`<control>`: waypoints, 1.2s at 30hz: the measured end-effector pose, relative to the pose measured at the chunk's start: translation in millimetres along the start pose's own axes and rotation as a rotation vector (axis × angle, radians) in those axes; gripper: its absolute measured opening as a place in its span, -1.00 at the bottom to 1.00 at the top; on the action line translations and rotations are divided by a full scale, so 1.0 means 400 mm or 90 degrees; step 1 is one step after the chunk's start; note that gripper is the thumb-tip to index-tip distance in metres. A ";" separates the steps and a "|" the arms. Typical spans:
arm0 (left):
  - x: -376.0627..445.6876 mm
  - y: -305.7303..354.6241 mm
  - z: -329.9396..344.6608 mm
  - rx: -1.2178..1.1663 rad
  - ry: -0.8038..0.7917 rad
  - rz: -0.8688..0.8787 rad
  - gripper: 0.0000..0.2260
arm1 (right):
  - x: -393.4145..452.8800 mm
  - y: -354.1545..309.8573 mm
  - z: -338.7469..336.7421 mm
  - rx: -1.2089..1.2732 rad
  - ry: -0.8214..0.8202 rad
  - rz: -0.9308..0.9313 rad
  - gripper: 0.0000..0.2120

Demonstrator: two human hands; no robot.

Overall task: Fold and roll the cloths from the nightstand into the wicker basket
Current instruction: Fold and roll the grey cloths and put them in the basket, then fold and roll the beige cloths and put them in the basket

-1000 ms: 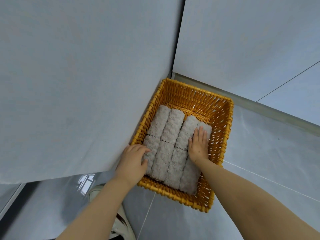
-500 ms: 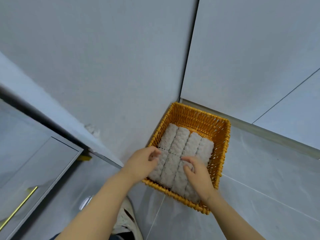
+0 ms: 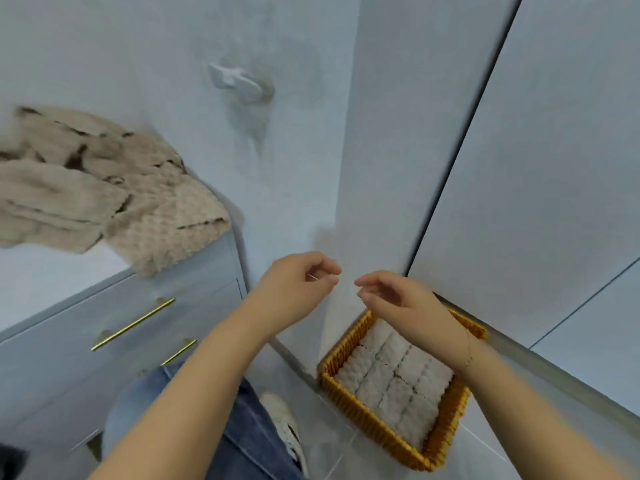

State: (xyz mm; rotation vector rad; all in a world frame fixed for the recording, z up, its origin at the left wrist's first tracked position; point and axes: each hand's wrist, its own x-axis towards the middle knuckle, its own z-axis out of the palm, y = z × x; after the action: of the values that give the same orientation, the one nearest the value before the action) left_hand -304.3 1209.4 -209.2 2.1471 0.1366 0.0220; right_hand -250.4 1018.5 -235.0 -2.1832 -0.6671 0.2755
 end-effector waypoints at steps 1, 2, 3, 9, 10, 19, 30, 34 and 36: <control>-0.015 0.007 -0.033 -0.007 0.019 0.005 -0.85 | 0.008 -0.039 0.005 -0.004 -0.003 -0.020 -0.82; -0.035 0.008 -0.074 -0.018 0.040 0.008 -0.85 | 0.023 -0.085 0.016 -0.012 -0.008 -0.049 -0.83; -0.052 0.010 -0.109 -0.029 0.057 0.009 -0.86 | 0.037 -0.126 0.025 -0.022 -0.013 -0.073 -0.83; -0.144 -0.072 -0.346 -0.049 0.223 0.019 -0.86 | 0.170 -0.350 0.135 -0.119 -0.071 -0.203 -0.80; -0.153 -0.095 -0.377 -0.044 0.246 0.014 -0.85 | 0.191 -0.374 0.152 -0.136 -0.080 -0.214 -0.79; -0.170 -0.411 -0.608 -0.005 0.421 -0.114 -0.80 | 0.434 -0.554 0.390 -0.216 -0.116 -0.271 -0.77; -0.150 -0.624 -0.678 0.022 0.508 -0.226 -0.76 | 0.738 -0.622 0.669 -0.216 -0.046 -0.264 -0.58; -0.138 -0.629 -0.682 0.010 0.529 -0.219 -0.78 | 0.814 -0.606 0.730 -0.184 -0.017 -0.231 -0.73; -0.143 -0.629 -0.679 0.018 0.537 -0.223 -0.78 | 0.834 -0.588 0.757 -0.117 0.019 -0.237 -0.70</control>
State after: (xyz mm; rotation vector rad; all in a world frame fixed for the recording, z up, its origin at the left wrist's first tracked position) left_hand -402.5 1566.0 -268.3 1.9823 0.9957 0.7222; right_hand -181.3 1521.9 -240.0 -2.1748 -1.0981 -0.0145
